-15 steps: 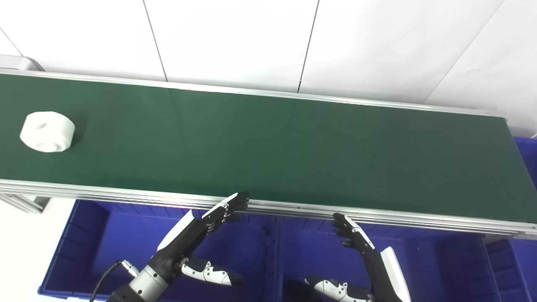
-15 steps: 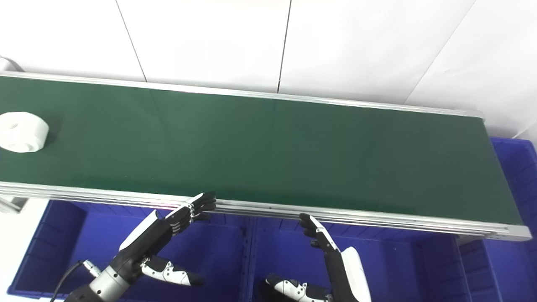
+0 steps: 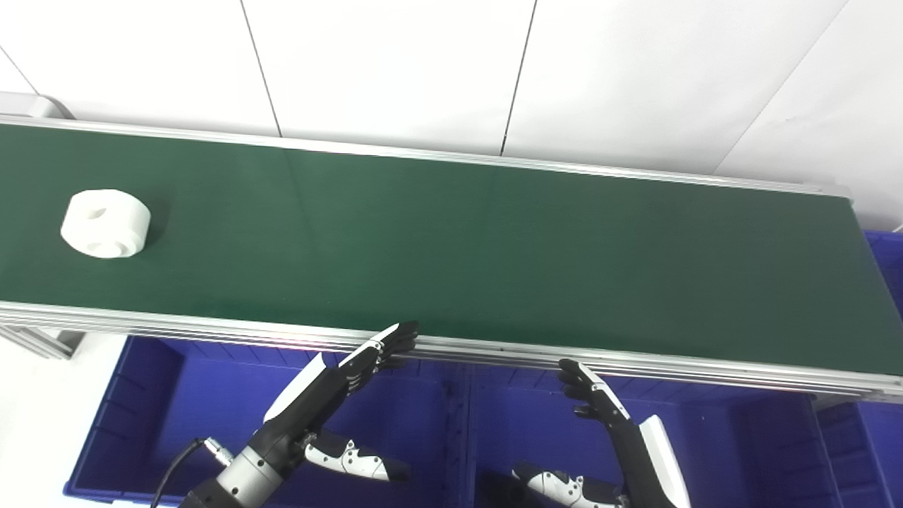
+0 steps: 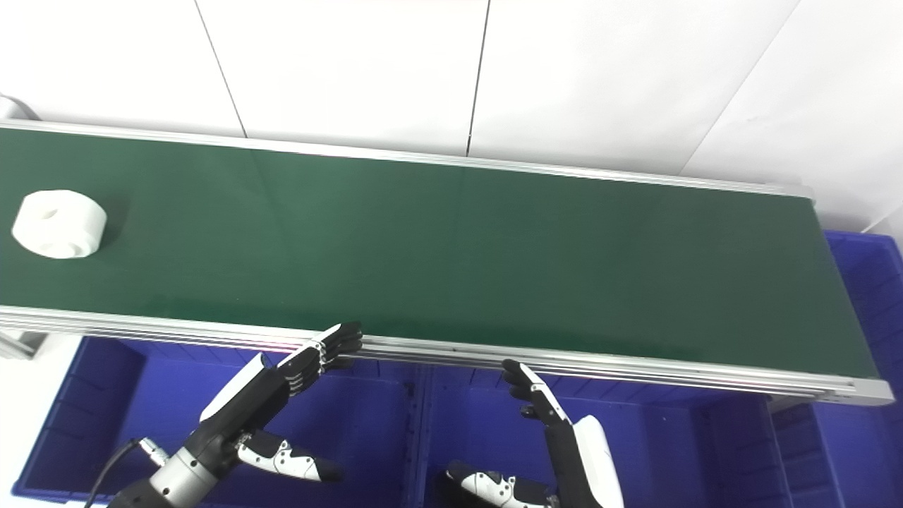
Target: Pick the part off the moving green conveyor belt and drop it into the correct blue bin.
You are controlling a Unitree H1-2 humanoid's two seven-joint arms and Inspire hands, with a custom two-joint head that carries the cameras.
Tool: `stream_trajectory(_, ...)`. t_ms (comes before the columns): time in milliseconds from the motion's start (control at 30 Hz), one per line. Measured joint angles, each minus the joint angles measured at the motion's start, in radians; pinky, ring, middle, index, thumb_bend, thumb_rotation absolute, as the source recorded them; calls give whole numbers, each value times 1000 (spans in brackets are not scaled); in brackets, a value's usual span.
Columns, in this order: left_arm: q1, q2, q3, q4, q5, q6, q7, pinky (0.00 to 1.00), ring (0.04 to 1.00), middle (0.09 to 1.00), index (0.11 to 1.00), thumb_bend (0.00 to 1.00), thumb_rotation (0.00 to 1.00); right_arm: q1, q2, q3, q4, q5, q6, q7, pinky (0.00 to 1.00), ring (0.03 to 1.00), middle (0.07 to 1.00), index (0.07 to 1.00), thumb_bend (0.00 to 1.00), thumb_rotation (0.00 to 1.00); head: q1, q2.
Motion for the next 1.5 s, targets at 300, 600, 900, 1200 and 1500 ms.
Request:
stream_trajectory(300, 0, 0, 0, 0, -11, 0, 0, 867, 918, 947, 944, 755, 232, 0, 0, 0, 0, -6, 0, 1, 741, 819, 847, 876, 798, 296, 2, 0)
stream_trajectory(600, 4, -3, -8, 9, 38, -3, 15, 847, 915, 950, 948, 766, 278, 0, -9, -6, 33, 10, -8, 0, 736, 811, 845, 873, 796, 253, 164, -84)
stream_trajectory(900, 9, -56, -41, 107, 126, -94, 52, 750, 849, 913, 927, 794, 303, 5, -48, -40, 77, 36, -43, -14, 745, 822, 848, 880, 784, 243, 333, -204)
stream_trajectory(1200, 1, -65, -47, 144, 138, -126, 68, 758, 858, 917, 929, 801, 238, 4, -46, -41, 94, 26, -43, -14, 736, 814, 837, 869, 796, 196, 278, -213)
stream_trajectory(1500, -14, -48, -60, 141, 116, -128, 84, 786, 875, 923, 934, 796, 251, -16, -32, -35, 106, 12, -43, -19, 680, 778, 811, 852, 822, 251, 221, -227)
